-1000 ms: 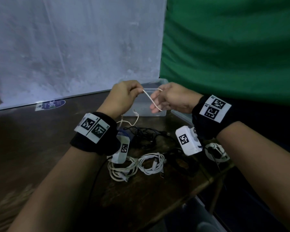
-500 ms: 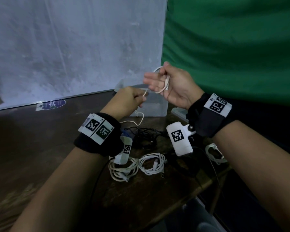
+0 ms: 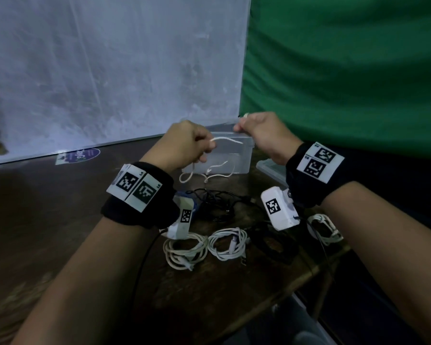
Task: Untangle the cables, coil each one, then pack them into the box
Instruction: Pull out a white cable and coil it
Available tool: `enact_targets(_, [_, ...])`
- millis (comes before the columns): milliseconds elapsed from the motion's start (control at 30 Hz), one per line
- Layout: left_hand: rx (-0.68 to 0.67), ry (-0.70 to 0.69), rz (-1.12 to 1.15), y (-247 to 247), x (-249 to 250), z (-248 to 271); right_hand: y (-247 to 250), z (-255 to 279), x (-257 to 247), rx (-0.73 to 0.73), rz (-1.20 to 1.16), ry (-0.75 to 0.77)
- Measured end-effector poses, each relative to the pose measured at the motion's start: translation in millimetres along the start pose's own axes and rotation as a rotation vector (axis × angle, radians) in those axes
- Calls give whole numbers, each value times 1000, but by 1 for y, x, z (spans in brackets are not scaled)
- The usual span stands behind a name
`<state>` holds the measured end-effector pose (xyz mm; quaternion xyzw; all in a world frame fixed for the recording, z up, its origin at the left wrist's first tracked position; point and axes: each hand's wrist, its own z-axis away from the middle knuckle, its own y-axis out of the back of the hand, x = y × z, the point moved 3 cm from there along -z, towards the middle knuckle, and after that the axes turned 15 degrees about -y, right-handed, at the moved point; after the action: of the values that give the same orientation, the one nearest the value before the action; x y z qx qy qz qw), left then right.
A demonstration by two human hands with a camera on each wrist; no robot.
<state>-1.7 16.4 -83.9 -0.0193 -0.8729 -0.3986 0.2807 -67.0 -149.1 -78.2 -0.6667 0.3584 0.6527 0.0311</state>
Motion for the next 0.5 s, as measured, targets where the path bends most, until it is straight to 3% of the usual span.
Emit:
enact_targets(100, [150,-51,66,0,4,-3,-8,5,4,-125,-15,-43])
enact_targets(233, [274,-142,-15,1,4,-6,-15,15,3,-294,-40,-53])
enact_targets(333, [264,-120,-30,-2,0,-6,-15,25,-4,-391,-86,-39])
enact_targets(500, [138,0,89,-17,-4,-5,-2,27,-20,-417,-560,-80])
